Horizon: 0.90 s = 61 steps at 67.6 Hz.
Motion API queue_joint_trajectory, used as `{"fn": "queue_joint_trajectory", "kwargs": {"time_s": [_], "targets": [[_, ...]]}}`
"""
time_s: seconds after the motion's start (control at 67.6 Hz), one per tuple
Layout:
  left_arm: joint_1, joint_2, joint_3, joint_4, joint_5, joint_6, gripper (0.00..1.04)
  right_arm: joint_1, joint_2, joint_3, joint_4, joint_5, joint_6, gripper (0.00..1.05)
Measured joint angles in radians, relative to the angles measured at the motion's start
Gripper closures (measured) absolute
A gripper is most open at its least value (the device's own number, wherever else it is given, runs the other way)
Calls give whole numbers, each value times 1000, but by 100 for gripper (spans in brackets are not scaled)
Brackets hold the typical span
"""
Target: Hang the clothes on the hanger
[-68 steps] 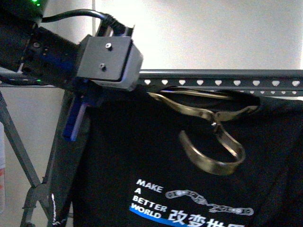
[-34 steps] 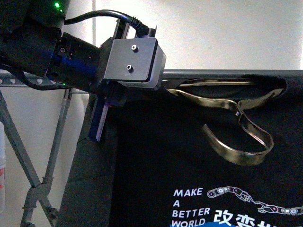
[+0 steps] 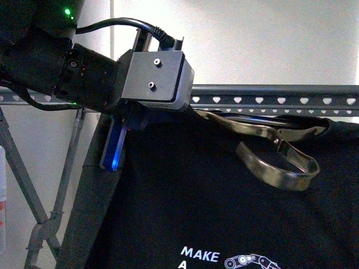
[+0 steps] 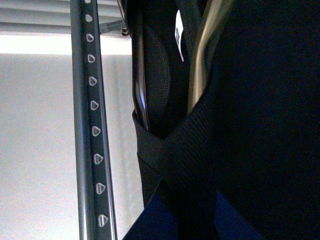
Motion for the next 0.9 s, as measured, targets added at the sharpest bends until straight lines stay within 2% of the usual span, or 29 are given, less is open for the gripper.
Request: {"fn": "queue_joint_trajectory", "kwargs": {"time_s": [0.074,0.177,0.207,0.222,0.31,0.34,0.399,0.458,0.577,0.902], "targets": [[2,0,0,0,-1,0,100,6,94,46,153,-5,-162,7],[2,0,0,0,0,0,100,28,242,113,372,-96,-448,7],[2,0,0,0,0,0,100,32,274,132,392,-132,-524,7],[1,0,0,0,0,0,100,37,303,154,396,-159,-622,7],[-1,0,0,0,1,0,100,55,398,237,348,-229,-879,7],[-1,0,0,0,1,0,100,68,443,285,289,-231,-1043,7],[-1,0,0,0,1,0,100,91,513,370,203,-214,-1247,7],[-1,0,0,0,1,-1,100,110,568,443,148,-187,-1370,7],[-1,0,0,0,1,-1,100,142,666,562,96,-140,-1485,7],[-1,0,0,0,0,-1,100,211,833,727,32,-20,-1486,7]]}}
